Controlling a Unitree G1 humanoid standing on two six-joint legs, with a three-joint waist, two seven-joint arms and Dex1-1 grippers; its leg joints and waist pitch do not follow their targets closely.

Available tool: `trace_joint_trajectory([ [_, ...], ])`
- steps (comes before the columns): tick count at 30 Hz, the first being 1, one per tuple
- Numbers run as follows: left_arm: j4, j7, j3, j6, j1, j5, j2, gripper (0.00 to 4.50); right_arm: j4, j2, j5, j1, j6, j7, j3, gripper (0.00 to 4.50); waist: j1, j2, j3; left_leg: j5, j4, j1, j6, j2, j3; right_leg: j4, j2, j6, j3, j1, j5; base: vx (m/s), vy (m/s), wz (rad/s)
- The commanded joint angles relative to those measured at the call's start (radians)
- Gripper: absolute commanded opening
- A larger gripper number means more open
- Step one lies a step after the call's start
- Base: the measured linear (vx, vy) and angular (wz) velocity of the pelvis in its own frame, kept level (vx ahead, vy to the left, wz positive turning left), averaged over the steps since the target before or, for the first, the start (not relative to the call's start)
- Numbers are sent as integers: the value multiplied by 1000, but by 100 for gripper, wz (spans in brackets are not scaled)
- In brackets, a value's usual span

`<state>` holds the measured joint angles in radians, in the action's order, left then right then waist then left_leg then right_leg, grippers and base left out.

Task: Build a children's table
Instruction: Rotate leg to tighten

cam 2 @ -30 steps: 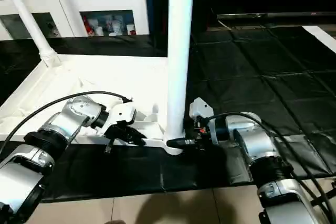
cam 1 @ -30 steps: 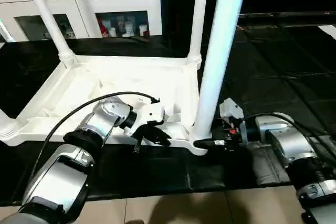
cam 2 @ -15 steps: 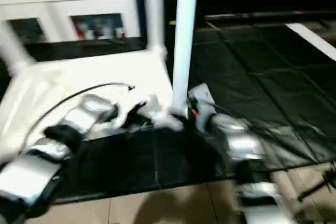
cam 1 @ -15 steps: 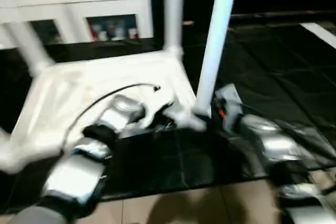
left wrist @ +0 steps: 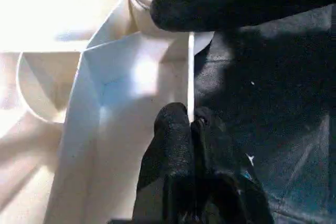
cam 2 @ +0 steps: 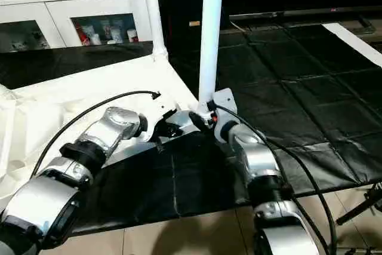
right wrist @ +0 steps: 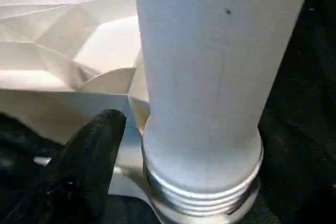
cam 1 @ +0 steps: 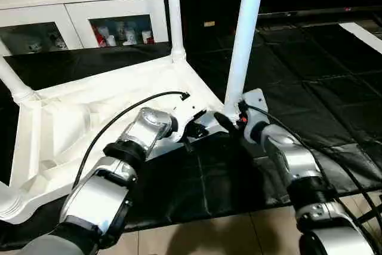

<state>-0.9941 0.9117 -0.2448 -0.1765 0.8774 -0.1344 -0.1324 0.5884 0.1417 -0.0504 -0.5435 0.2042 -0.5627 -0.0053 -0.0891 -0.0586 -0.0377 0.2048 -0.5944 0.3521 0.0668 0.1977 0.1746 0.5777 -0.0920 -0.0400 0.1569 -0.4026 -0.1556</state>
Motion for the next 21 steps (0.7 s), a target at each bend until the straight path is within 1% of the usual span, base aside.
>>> trace_joint_trajectory([
  [1,32,15,-11,67,5,-6,-4,0,-48,-18,-41,15,-17,-134,81,429,-4,14,71,96,57,5,-119,31,-11,-67,-73,-143,-63,72,-222,0,0,0],
  [2,33,73,-21,103,-6,-6,-30,0,-72,34,-54,33,-38,-215,82,440,-7,12,71,92,57,6,-125,33,-13,-67,-74,-141,-63,72,-219,0,0,0],
  [3,34,75,-22,104,-6,-6,-31,0,-73,36,-54,34,-38,-218,82,440,-8,14,71,90,54,6,-132,33,-10,-64,-72,-142,-64,72,-205,0,0,0],
  [4,47,147,-31,123,-21,1,-55,0,-79,84,-58,43,-65,-284,83,440,-10,5,72,88,54,7,-133,34,-12,-62,-74,-148,-64,71,-199,0,0,0],
  [5,52,170,-39,141,-25,-1,-67,0,-78,102,-62,45,-74,-311,80,440,-11,9,73,93,53,7,-134,36,-11,-61,-74,-150,-63,72,-197,0,0,0],
  [6,56,195,-46,157,-29,-1,-77,0,-78,117,-66,46,-81,-334,77,440,-12,8,71,98,54,9,-135,35,-11,-63,-73,-151,-62,71,-205,0,0,0],
  [8,64,241,-59,188,-36,-2,-95,0,-76,142,-73,48,-93,-375,71,440,-14,9,71,105,55,9,-130,36,-11,-65,-75,-148,-61,71,-226,0,0,0],
  [9,70,310,-70,226,-39,2,-120,0,-77,177,-85,46,-94,-434,67,440,-15,11,71,102,54,8,-127,37,-10,-65,-75,-147,-63,70,-228,0,0,0],
  [11,65,367,-83,252,-38,2,-142,0,-89,215,-93,48,-92,-509,82,440,-22,9,71,103,54,4,-131,39,-10,-65,-73,-151,-63,67,-231,0,0,0],
  [12,65,368,-83,253,-38,1,-142,0,-89,216,-93,48,-93,-510,82,440,-29,9,72,98,54,1,-131,43,-11,-61,-74,-154,-66,66,-218,0,0,0],
  [13,63,388,-90,268,-38,-2,-150,0,-94,228,-96,50,-93,-536,90,440,-31,9,72,97,54,-1,-129,45,-11,-58,-74,-158,-68,63,-206,0,0,0],
  [14,62,423,-103,281,-39,-10,-165,0,-98,252,-97,51,-99,-584,104,440,-34,8,72,104,55,-1,-128,45,-11,-58,-74,-165,-67,63,-200,0,0,0],
  [15,62,424,-103,282,-39,-10,-165,0,-98,253,-97,51,-99,-586,105,440,-38,10,72,107,55,1,-125,44,-11,-57,-76,-163,-68,65,-205,0,0,0],
  [16,68,462,-112,298,-43,-10,-177,0,-101,278,-99,51,-106,-642,122,440,-39,10,72,109,55,1,-124,44,-11,-57,-77,-164,-67,65,-207,0,0,0],
  [19,74,511,-123,317,-46,-7,-189,0,-96,299,-99,45,-105,-702,141,440,-48,13,72,103,54,1,-123,44,-10,-56,-76,-162,-68,65,-207,0,0,0],
  [21,78,537,-131,327,-48,-6,-193,0,-93,308,-98,41,-109,-735,152,440,-53,12,73,98,54,2,-119,44,-11,-56,-78,-161,-68,65,-214,0,0,0],
])
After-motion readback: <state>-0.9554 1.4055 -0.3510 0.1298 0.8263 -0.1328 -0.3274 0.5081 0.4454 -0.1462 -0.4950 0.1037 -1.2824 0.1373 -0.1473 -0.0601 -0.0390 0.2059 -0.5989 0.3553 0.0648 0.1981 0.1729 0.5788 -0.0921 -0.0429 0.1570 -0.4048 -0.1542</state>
